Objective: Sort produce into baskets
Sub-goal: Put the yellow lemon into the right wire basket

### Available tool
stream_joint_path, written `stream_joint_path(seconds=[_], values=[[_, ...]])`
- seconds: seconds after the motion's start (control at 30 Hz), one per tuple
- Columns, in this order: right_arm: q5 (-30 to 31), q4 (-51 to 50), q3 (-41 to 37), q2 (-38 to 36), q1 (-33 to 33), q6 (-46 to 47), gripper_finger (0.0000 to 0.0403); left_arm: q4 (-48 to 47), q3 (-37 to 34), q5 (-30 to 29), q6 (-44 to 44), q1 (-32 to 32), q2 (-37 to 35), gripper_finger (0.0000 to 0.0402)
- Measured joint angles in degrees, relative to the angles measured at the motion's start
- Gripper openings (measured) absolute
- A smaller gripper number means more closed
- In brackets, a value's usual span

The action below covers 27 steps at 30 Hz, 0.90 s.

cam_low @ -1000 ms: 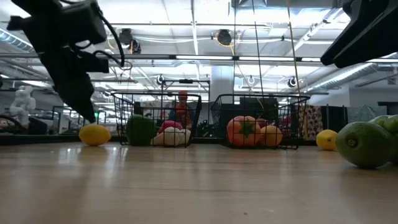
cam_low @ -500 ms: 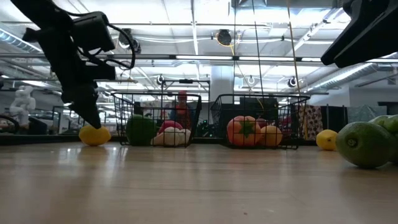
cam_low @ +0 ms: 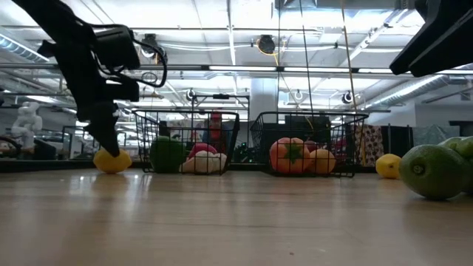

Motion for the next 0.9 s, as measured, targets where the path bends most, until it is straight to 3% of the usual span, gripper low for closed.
stream_joint_path(seconds=[0.73, 0.9], values=[[-1.53, 0.44, 0.0, 0.0, 0.32, 1.01, 0.0178, 1.76, 0.15, 4.1, -5.52, -2.9, 6.55, 0.0292], [-1.51, 0.42, 0.0, 0.0, 0.33, 1.0, 0.0178, 1.4, 0.15, 4.1, -7.93, -4.9, 6.55, 0.0271]])
